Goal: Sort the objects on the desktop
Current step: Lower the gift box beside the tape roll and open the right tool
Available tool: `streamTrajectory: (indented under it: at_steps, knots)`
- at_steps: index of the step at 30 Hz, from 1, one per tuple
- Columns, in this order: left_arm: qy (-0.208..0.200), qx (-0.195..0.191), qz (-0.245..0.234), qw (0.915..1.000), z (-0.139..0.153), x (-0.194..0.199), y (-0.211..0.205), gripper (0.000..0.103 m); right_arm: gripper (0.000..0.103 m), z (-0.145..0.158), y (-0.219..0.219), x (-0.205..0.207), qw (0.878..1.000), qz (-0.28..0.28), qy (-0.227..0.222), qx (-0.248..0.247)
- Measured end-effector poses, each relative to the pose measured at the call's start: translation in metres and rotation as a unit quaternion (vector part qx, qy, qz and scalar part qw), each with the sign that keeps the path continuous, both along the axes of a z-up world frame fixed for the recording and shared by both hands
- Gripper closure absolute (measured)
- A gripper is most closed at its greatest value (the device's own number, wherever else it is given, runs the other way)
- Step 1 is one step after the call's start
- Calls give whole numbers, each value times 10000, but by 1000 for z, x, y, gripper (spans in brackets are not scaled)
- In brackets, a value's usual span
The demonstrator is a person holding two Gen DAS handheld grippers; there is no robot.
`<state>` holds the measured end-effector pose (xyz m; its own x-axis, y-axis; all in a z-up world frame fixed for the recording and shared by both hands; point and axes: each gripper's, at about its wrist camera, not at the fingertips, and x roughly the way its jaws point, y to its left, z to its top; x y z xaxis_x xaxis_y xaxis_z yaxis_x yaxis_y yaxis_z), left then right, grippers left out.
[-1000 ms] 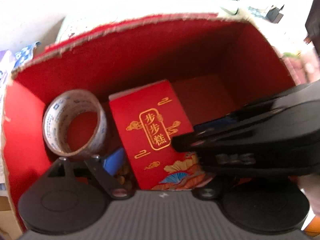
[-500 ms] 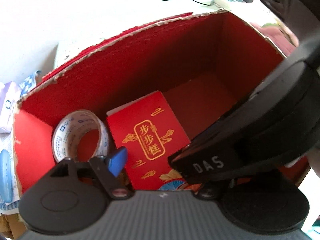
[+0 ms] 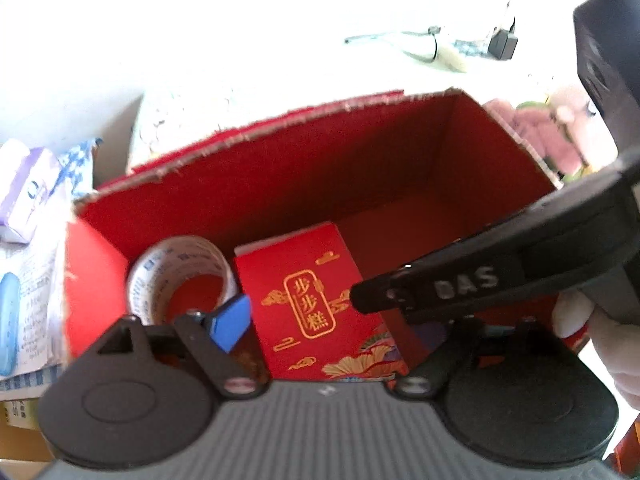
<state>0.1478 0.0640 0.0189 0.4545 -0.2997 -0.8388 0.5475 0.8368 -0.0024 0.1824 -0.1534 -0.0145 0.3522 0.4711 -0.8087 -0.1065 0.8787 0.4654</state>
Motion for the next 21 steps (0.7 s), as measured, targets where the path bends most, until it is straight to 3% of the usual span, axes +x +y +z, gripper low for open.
streamTrajectory:
  at_steps: [6, 8, 12, 21]
  knots:
    - [-551, -167, -28, 9983, 33, -23, -7, 11, 64, 25, 4, -31, 9941, -188, -999, -377]
    - [-734, -219, 26, 9971, 37, -31, -6, 11, 64, 30, -2, -42, 9911, -238, -1283, -263]
    - [-771, -289, 340, 9960, 47, -45, -2, 11, 64, 37, -14, -64, 9832, -307, -1797, 13]
    - [-765, -346, 1247, 9886, 56, -95, 0, 11, 55, 52, -30, -128, 9570, 34, -2899, -63]
